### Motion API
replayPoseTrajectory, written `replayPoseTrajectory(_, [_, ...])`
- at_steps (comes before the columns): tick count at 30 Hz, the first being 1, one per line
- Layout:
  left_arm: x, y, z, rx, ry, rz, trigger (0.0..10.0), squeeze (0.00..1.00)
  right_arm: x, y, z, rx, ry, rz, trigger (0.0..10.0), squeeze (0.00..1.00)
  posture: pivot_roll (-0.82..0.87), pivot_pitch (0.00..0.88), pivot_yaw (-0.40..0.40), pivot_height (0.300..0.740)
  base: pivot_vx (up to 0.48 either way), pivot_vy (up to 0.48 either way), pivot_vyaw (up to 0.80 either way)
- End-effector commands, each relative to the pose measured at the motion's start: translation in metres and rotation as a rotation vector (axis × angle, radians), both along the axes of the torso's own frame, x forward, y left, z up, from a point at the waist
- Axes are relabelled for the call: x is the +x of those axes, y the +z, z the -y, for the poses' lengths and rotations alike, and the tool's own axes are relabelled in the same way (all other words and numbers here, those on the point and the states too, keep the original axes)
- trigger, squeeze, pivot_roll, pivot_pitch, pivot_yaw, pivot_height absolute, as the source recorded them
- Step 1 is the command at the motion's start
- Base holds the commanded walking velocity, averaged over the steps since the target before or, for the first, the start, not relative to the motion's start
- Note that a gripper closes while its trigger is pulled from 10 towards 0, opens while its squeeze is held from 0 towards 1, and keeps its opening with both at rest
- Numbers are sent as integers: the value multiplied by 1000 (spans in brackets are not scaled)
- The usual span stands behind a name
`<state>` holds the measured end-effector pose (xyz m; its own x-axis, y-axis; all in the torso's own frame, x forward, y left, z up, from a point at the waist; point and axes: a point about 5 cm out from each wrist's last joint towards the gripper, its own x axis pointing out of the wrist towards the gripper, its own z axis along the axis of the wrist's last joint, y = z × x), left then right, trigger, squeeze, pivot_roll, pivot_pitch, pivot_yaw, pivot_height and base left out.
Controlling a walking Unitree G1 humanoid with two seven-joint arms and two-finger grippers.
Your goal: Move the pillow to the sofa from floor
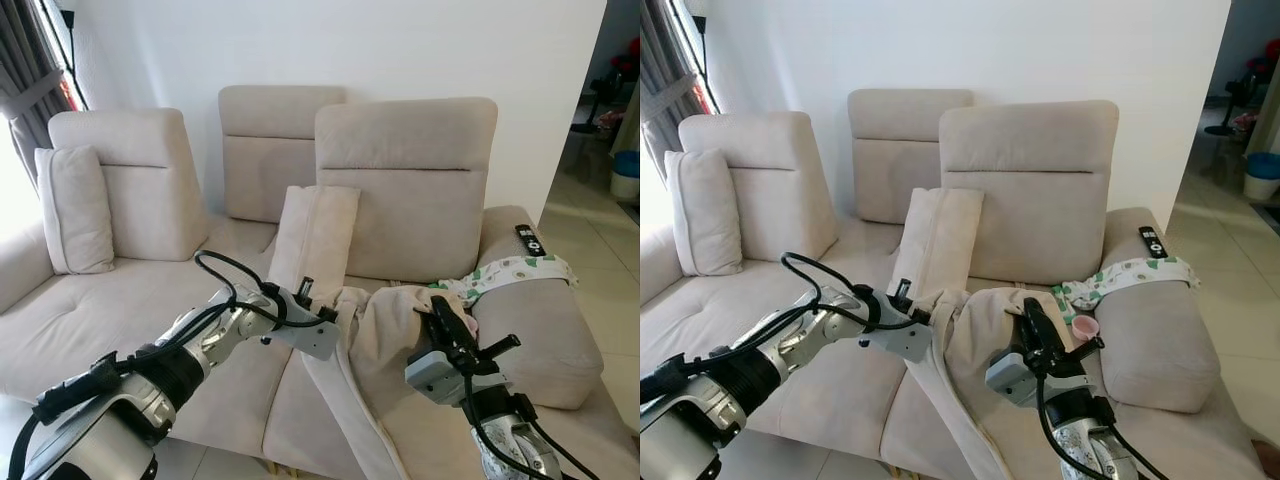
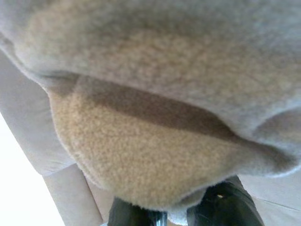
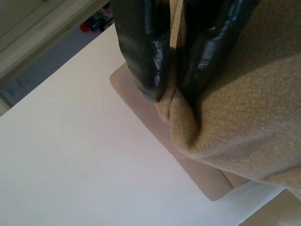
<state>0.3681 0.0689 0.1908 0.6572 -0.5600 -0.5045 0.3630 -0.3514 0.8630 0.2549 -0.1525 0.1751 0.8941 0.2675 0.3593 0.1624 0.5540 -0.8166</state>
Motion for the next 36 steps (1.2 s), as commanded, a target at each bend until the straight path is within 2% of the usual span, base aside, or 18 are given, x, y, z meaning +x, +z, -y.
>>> replayPoseTrajectory(1, [-7, 11, 19, -62, -97, 33, 10000, 0, 1, 4, -14, 4, 71, 18, 10000, 0, -36, 0, 110, 740, 0, 0, 0])
replayPoseTrajectory(7, [-7, 10, 19, -65, -100, 37, 10000, 0, 0, 4, -15, 7, 69, 21, 10000, 0, -33, 0, 115, 740, 0, 0, 0])
replayPoseTrajectory(18, [-17, 5, 29, -140, -140, 6, 10000, 0, -3, 1, -18, 24, 61, 17, 10000, 0, -31, 0, 122, 740, 0, 0, 0])
replayPoseTrajectory(24, [-20, 2, 31, -123, -166, -12, 10000, 0, -4, 2, -19, 23, 63, 18, 10000, 0, -29, 0, 120, 740, 0, 0, 0])
replayPoseTrajectory(36, [-22, 0, 32, -112, -178, -25, 10000, 0, -3, 3, -17, 12, 60, 24, 10000, 0, -35, 0, 116, 740, 323, 0, 0])
